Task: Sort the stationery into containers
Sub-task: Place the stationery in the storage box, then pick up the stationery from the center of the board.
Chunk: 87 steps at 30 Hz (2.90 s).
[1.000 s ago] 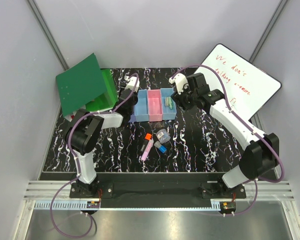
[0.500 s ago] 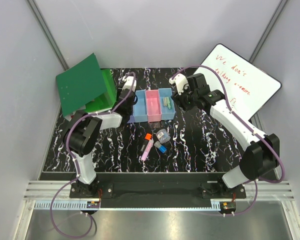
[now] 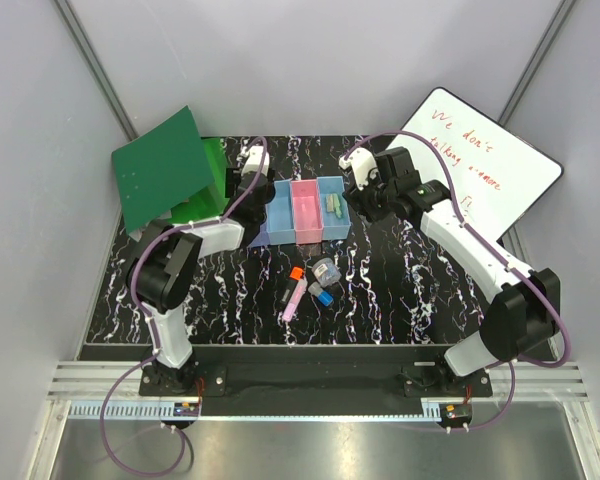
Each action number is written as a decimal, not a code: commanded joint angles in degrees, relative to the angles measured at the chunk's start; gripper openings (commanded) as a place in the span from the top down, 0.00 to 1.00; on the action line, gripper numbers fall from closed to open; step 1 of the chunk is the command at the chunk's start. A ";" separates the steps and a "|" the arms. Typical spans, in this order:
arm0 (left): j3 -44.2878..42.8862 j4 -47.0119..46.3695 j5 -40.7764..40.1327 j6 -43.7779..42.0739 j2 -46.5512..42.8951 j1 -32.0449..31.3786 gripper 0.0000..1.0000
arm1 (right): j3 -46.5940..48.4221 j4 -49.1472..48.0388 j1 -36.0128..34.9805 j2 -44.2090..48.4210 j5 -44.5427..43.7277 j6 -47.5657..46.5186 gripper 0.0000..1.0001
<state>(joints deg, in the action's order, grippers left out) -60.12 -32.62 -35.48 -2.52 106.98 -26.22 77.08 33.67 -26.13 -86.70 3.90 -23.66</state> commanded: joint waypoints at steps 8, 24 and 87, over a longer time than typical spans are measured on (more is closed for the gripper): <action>-3.78 -1.74 -0.82 -0.90 -4.76 0.03 0.19 | 0.35 -2.03 0.38 1.18 -0.30 -0.25 0.33; -7.29 13.62 9.20 -12.50 -20.12 -0.68 0.98 | 12.21 -0.10 0.38 -9.09 6.89 3.36 1.00; 21.44 42.20 42.87 -35.35 -67.95 -5.33 0.01 | 14.15 13.00 -12.28 -31.25 18.77 -2.00 0.06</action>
<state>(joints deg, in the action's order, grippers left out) -39.64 11.99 5.13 -37.10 41.12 -31.27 88.14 47.79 -37.89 -116.68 22.15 -26.06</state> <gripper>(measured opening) 0.987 0.952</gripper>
